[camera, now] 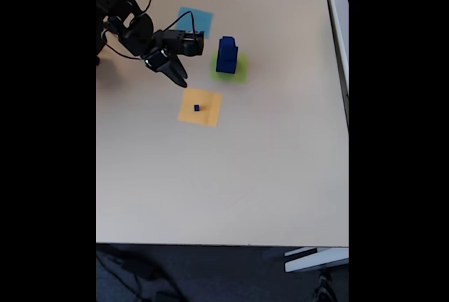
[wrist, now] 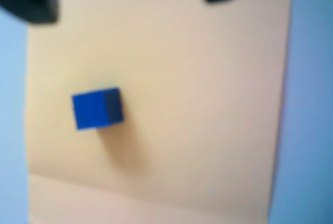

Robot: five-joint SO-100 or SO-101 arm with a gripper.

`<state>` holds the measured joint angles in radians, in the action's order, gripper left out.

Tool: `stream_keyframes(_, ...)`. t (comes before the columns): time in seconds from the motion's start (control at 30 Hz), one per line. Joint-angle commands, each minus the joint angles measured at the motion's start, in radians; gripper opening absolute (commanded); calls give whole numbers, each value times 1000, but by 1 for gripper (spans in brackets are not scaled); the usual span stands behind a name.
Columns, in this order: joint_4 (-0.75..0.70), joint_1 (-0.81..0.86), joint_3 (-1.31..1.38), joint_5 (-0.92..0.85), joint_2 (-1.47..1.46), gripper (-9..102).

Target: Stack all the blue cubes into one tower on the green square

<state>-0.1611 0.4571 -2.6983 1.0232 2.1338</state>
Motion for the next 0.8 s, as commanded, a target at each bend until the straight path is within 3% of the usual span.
stream_keyframes(0.0, 181, 8, -87, 20, 43, 14)
stream_keyframes(0.53, 403, 57, -232, 95, 12, 12)
stream_keyframes(0.77, 476, 112, -112, 146, -227, 10)
